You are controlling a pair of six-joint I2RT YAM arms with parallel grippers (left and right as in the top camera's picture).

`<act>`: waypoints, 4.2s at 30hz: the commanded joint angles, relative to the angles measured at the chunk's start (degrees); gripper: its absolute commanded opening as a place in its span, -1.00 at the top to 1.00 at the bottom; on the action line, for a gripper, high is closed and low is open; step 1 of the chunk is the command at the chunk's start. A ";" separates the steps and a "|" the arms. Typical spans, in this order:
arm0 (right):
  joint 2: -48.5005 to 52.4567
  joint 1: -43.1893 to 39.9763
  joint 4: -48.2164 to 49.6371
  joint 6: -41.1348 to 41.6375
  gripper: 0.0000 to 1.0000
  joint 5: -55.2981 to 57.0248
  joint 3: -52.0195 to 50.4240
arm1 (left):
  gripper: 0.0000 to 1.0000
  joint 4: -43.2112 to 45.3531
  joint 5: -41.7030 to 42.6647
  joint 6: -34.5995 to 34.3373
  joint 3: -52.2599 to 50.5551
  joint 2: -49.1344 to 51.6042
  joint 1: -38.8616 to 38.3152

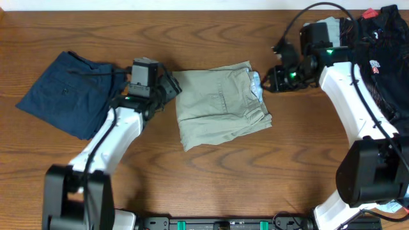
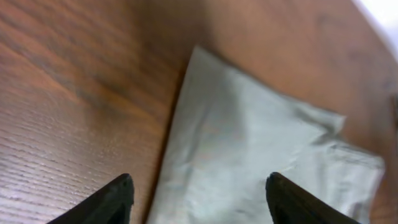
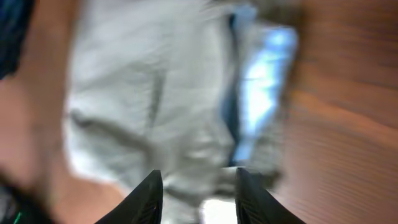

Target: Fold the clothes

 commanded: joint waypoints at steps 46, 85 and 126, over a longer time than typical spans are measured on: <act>3.63 6.91 4.33 8.79 0.03 20.48 -11.23 | 0.88 19.89 7.10 9.33 5.55 17.42 0.63; 0.87 4.61 1.07 8.52 -0.14 20.52 -5.90 | 0.87 -25.24 6.86 9.66 43.12 15.98 50.21; 0.87 2.73 1.20 7.04 -0.31 20.94 -5.90 | -0.67 -47.15 -9.81 10.23 22.64 15.39 53.83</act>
